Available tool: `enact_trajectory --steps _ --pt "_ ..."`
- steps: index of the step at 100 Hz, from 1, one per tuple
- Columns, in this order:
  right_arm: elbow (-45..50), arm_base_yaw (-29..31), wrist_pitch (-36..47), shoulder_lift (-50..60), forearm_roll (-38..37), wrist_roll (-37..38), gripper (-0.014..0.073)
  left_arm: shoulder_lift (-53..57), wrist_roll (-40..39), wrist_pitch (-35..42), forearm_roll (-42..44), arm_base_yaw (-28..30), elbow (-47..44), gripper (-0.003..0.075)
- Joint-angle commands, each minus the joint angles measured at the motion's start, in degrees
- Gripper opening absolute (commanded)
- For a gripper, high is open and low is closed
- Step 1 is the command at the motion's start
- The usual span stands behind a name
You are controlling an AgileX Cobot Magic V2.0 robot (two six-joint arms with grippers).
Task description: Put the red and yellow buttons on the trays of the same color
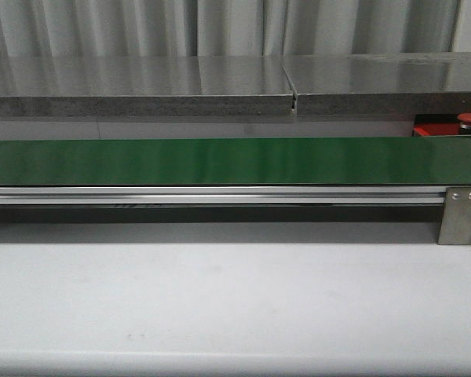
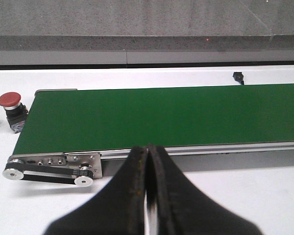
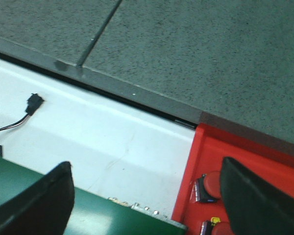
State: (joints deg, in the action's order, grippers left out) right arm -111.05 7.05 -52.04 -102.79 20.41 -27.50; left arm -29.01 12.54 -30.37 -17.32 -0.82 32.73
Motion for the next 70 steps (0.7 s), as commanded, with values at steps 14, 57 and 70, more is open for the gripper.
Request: enact_trajectory --steps 14,57,70 --pt "15.56 -1.43 6.72 16.69 1.20 -0.24 0.0603 -0.22 -0.07 4.59 -1.16 -0.39 1.52 -0.0020" --pt "50.79 -2.38 15.43 43.18 1.34 -0.19 0.0603 -0.22 -0.07 4.59 -1.16 -0.39 1.52 -0.0020" --pt "57.25 -2.38 15.38 49.62 1.34 -0.19 0.0603 -0.22 -0.07 4.59 -1.16 -0.39 1.52 -0.0020"
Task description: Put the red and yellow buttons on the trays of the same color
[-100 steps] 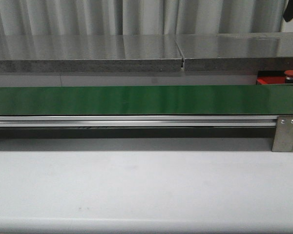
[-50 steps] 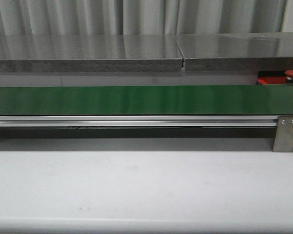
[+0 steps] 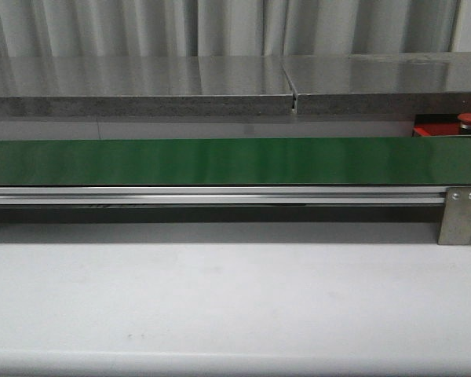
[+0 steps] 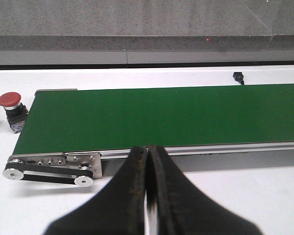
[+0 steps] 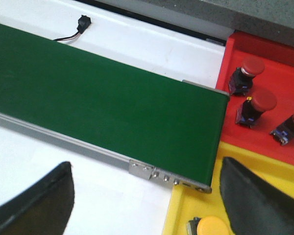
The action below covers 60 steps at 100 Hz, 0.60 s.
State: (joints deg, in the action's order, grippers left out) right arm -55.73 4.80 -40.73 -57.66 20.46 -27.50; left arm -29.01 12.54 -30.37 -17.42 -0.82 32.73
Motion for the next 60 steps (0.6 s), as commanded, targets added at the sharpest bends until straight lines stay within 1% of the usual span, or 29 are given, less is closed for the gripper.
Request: enact_trajectory --steps 1,14,19,24,33,36,38,45,47,52,57,60 --pt "2.24 -0.13 4.07 4.81 1.28 -0.19 0.0603 -0.22 -0.07 4.59 -1.06 -0.39 1.52 -0.0020" --pt "7.06 -0.13 4.07 10.25 1.33 -0.14 0.0594 -0.22 -0.07 4.59 -1.06 -0.39 1.52 -0.0020" --pt "8.46 -0.13 4.01 11.90 1.33 -0.14 0.0566 -0.22 -0.07 4.59 -1.06 -0.39 1.52 -0.0020" --pt "9.74 -0.13 3.96 13.59 1.33 -0.14 0.0517 -0.22 -0.07 4.59 -1.06 -0.39 1.52 -0.0020" --pt "11.75 -0.13 3.58 16.29 1.33 -0.14 0.0370 -0.22 -0.07 4.59 -1.06 -0.39 1.52 -0.0020" --pt "12.18 -0.13 3.25 16.97 1.33 -0.14 0.0298 -0.22 -0.07 4.59 -1.06 -0.39 1.52 -0.0020" --pt "12.44 -0.13 2.98 17.42 1.33 -0.14 0.0268 -0.22 -0.07 4.59 -1.06 -0.39 1.52 -0.0020" --pt "12.84 -0.13 1.66 18.48 1.33 -0.14 0.0102 -0.22 -0.07 4.59 -1.06 -0.39 1.52 -0.0020" --pt "12.89 -0.13 1.13 18.61 1.33 -0.14 0.0073 -0.22 -0.07 4.59 -1.06 -0.39 1.52 -0.0020" --pt "12.94 -0.13 0.33 18.83 1.33 -0.14 -0.0038 -0.22 -0.07 4.59 -1.06 -0.39 1.52 -0.0020" --pt "12.94 -0.13 -0.38 18.90 1.33 -0.14 -0.0125 -0.22 -0.07 4.59 -1.06 -0.39 1.52 -0.0020" --pt "12.94 -0.13 -0.48 18.90 1.33 -0.14 -0.0115 -0.22 -0.07 4.59 -1.06 -0.39 1.52 -0.0020"
